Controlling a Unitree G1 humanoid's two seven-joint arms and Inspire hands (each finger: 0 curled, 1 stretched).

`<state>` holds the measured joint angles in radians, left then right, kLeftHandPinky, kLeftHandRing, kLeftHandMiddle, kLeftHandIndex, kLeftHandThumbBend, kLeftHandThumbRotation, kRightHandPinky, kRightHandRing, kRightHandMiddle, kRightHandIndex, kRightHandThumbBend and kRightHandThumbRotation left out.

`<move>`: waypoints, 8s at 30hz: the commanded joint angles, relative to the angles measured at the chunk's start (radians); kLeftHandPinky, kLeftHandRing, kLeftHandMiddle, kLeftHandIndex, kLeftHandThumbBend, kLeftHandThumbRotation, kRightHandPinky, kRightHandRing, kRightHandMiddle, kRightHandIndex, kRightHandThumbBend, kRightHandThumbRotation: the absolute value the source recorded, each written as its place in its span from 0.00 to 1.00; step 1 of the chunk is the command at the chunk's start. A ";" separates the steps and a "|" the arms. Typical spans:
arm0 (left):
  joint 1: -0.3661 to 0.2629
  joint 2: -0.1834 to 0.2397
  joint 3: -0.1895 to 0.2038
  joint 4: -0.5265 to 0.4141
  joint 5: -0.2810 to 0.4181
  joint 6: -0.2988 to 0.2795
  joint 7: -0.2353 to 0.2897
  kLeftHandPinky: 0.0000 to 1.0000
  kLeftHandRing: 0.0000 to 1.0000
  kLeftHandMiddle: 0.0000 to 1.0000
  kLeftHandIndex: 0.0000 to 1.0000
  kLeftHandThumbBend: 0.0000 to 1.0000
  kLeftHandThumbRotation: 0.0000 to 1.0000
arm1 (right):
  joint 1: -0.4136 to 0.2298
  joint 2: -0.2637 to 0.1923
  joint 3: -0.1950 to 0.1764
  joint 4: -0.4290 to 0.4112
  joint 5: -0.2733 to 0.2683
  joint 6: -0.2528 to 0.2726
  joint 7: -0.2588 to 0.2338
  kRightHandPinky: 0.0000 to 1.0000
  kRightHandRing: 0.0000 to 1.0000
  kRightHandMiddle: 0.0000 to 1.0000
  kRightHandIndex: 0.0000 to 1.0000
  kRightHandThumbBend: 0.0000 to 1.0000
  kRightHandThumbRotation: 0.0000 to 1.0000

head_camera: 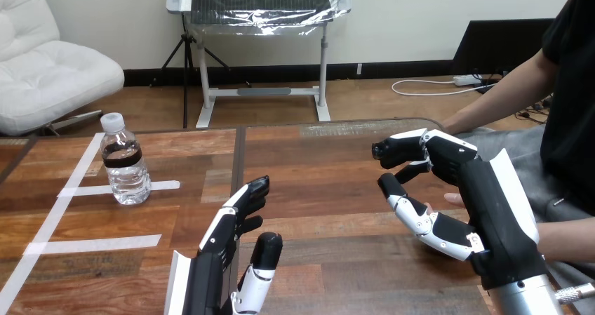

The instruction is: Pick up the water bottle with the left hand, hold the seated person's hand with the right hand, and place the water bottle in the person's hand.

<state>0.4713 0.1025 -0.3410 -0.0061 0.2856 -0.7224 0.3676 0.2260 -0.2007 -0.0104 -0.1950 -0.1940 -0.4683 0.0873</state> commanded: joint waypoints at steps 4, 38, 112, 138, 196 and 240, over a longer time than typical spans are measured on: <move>-0.037 -0.082 0.014 -0.033 0.019 -0.040 0.024 0.77 0.84 0.85 0.82 0.46 0.86 | -0.061 0.000 0.003 -0.030 0.019 -0.018 -0.001 0.52 0.62 0.65 0.60 0.38 0.00; -0.110 -0.078 0.150 -0.096 0.149 -0.006 0.154 0.79 0.84 0.85 0.84 0.54 0.90 | -0.054 -0.003 0.003 -0.036 0.007 -0.017 -0.002 0.50 0.61 0.64 0.60 0.37 0.00; -0.684 0.273 0.429 0.254 0.526 0.602 0.287 0.88 0.91 0.92 0.90 0.59 0.73 | -0.052 0.004 0.013 -0.041 0.004 0.000 -0.005 0.46 0.59 0.65 0.60 0.38 0.00; -0.910 0.386 0.276 0.541 0.564 0.709 0.232 0.89 0.89 0.89 0.85 0.64 0.75 | -0.062 -0.004 0.006 -0.040 -0.002 0.003 -0.003 0.48 0.61 0.65 0.60 0.38 0.00; -1.205 0.407 0.055 1.017 0.533 0.672 0.253 0.85 0.87 0.88 0.87 0.55 0.88 | -0.069 -0.009 0.000 -0.039 0.005 0.007 -0.001 0.52 0.63 0.65 0.60 0.39 0.00; -1.277 0.384 -0.008 1.201 0.460 0.670 0.178 0.89 0.90 0.91 0.88 0.58 0.94 | -0.063 -0.012 -0.015 -0.045 -0.003 0.005 -0.011 0.49 0.60 0.64 0.60 0.41 0.00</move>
<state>-0.7240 0.4914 -0.3411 1.1855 0.7581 -0.0479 0.5535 0.2162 -0.2030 -0.0088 -0.1951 -0.2034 -0.4544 0.0871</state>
